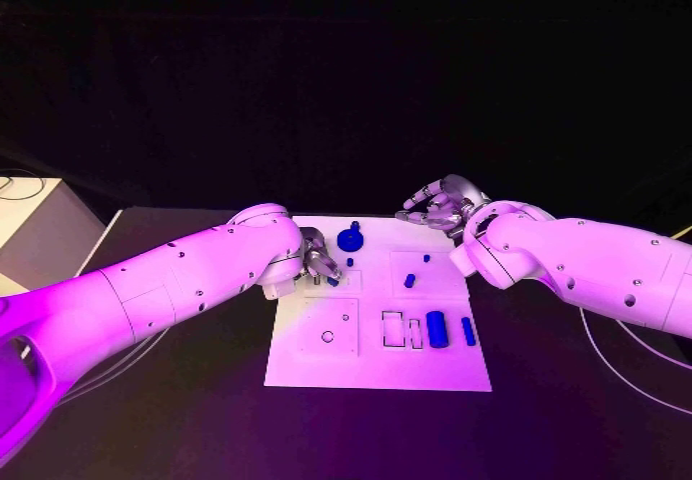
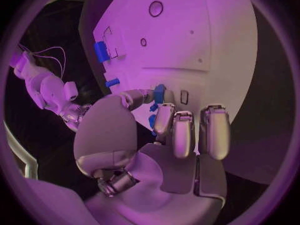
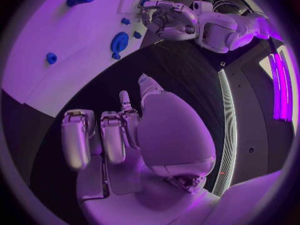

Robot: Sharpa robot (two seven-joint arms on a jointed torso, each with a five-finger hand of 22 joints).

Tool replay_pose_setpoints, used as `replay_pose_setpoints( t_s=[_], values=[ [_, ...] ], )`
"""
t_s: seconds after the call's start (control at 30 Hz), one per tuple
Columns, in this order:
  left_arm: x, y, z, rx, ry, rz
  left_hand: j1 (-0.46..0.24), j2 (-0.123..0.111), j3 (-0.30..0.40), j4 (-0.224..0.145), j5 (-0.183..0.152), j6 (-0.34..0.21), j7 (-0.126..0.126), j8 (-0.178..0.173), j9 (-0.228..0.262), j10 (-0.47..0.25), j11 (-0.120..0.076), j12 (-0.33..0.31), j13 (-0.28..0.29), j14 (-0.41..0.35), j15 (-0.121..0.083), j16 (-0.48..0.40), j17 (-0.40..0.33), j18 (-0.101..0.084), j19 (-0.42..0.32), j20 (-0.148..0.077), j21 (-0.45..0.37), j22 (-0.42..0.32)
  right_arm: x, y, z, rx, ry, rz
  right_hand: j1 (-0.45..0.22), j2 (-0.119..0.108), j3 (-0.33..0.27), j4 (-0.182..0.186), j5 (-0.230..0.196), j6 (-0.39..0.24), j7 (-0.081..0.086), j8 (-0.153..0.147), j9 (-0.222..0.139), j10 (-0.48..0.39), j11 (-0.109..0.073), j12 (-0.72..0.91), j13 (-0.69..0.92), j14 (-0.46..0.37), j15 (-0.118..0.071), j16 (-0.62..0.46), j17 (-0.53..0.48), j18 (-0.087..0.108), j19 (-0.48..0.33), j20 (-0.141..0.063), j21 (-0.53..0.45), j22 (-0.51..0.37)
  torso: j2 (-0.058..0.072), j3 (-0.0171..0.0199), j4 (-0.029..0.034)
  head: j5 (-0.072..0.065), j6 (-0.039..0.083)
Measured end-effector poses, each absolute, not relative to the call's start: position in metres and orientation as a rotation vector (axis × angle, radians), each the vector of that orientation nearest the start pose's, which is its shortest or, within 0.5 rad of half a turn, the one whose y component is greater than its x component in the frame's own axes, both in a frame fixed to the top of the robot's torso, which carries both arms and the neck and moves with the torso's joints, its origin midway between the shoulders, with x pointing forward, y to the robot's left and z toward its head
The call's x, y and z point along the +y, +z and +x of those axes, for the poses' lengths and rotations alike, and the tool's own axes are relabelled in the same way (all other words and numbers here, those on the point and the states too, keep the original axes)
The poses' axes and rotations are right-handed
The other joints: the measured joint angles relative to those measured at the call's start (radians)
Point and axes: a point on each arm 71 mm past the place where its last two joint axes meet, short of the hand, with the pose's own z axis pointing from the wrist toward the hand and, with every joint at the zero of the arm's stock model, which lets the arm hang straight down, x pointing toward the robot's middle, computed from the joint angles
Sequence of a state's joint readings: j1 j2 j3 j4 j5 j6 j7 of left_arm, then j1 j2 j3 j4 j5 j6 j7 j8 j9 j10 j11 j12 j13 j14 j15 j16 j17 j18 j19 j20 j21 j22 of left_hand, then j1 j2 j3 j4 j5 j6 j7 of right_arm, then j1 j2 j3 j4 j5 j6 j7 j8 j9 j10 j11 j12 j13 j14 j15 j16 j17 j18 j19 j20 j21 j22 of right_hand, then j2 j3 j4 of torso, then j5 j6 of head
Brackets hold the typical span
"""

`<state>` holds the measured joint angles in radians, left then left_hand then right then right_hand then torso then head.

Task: Assemble the parts on the task board

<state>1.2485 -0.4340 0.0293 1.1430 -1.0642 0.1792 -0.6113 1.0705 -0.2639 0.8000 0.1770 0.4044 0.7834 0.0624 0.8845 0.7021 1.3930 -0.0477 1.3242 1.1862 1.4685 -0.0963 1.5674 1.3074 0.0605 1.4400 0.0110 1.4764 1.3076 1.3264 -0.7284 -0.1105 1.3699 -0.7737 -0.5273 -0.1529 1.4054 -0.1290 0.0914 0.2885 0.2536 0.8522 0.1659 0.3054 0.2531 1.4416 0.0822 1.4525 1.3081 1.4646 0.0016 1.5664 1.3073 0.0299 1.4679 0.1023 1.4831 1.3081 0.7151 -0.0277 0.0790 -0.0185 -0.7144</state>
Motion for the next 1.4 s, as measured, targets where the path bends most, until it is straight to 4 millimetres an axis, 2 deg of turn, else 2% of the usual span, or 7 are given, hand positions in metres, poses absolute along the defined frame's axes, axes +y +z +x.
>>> replay_pose_setpoints(
  t_s=[0.2,0.37,0.43,0.87,0.9,1.4],
  values=[
    [0.1136,-0.2024,0.5457,2.303,-0.384,-0.214,-0.005,0.003,-0.004,-0.004,0.000,0.009,-0.002,-0.010,0.000,0.004,-0.004,0.004,0.003,-0.004,-0.004,0.000,0.000,0.000,0.004,-0.004,0.000,0.000,-0.2095,-0.1584,0.5339,1.609,0.772,0.595,0.000,0.000,0.000,0.000,0.000,0.000,0.000,0.000,0.000,0.000,0.000,0.000,0.000,0.000,0.000,0.000,0.000,0.000,0.000,0.000,0.000,0.000,0.000,0.0000,0.0005,-0.001,0.000],
    [0.1135,-0.2024,0.5455,2.300,-0.385,-0.216,0.004,-0.003,0.014,-0.008,0.053,0.012,-0.002,-0.016,0.000,0.004,-0.003,0.004,0.006,-0.004,-0.004,0.000,0.000,0.000,0.004,-0.004,0.000,0.000,-0.2095,-0.1584,0.5338,1.609,0.772,0.595,0.000,0.000,0.000,0.000,0.000,0.000,0.000,0.000,0.000,0.000,0.000,0.000,0.000,0.000,0.000,0.000,0.000,0.000,0.000,0.000,0.000,0.000,0.000,0.0000,0.0005,-0.001,0.001],
    [0.1136,-0.2026,0.5451,2.298,-0.387,-0.219,0.005,-0.004,0.016,-0.006,0.064,0.013,-0.002,-0.016,0.000,0.004,-0.003,0.004,0.006,-0.004,-0.004,0.000,0.000,0.000,0.004,-0.004,0.000,0.000,-0.2096,-0.1584,0.5338,1.609,0.772,0.595,0.000,0.000,0.000,0.000,0.000,0.000,0.000,0.000,0.000,0.000,0.000,0.000,0.000,0.000,0.000,0.000,0.000,0.000,0.000,0.000,0.000,0.000,0.000,0.0000,0.0005,-0.001,0.001],
    [0.1163,-0.2051,0.5397,2.258,-0.412,-0.260,0.005,-0.004,0.018,-0.005,0.069,0.013,-0.002,-0.021,0.001,0.003,-0.003,0.008,0.015,-0.004,-0.004,0.000,0.000,0.000,0.007,-0.007,0.000,0.000,-0.2108,-0.1583,0.5336,1.608,0.771,0.595,-0.007,0.007,0.007,-0.001,0.000,0.000,0.000,0.000,-0.001,0.000,0.000,0.000,0.000,0.000,0.000,0.000,0.000,0.000,0.000,0.000,-0.006,0.000,-0.001,-0.0008,0.0011,-0.003,0.001],
    [0.1165,-0.2053,0.5394,2.254,-0.414,-0.263,0.005,-0.004,0.019,-0.004,0.069,0.013,-0.002,-0.021,0.021,0.004,-0.004,0.008,0.016,-0.004,-0.004,0.000,0.000,0.000,0.007,-0.007,0.000,0.000,-0.2109,-0.1583,0.5336,1.608,0.771,0.595,-0.007,0.007,0.007,-0.001,0.000,0.000,0.000,0.000,-0.001,0.000,0.000,0.000,0.000,0.000,0.000,0.000,0.000,0.000,0.000,0.000,-0.006,0.000,-0.001,-0.0008,0.0011,-0.003,0.001],
    [0.1189,-0.2067,0.5377,2.220,-0.423,-0.302,0.005,-0.004,0.019,-0.004,0.069,0.013,-0.002,-0.016,0.021,0.008,-0.006,0.008,0.019,-0.004,-0.003,0.000,0.000,0.000,0.011,-0.011,0.000,0.000,-0.2112,-0.1589,0.5332,1.609,0.770,0.596,-0.007,0.007,0.007,-0.001,0.000,0.000,0.000,0.000,-0.001,0.000,0.000,0.000,0.000,0.000,0.000,0.000,0.000,0.000,0.000,0.000,-0.006,0.000,-0.001,-0.0003,0.0021,-0.001,-0.005]
  ],
)
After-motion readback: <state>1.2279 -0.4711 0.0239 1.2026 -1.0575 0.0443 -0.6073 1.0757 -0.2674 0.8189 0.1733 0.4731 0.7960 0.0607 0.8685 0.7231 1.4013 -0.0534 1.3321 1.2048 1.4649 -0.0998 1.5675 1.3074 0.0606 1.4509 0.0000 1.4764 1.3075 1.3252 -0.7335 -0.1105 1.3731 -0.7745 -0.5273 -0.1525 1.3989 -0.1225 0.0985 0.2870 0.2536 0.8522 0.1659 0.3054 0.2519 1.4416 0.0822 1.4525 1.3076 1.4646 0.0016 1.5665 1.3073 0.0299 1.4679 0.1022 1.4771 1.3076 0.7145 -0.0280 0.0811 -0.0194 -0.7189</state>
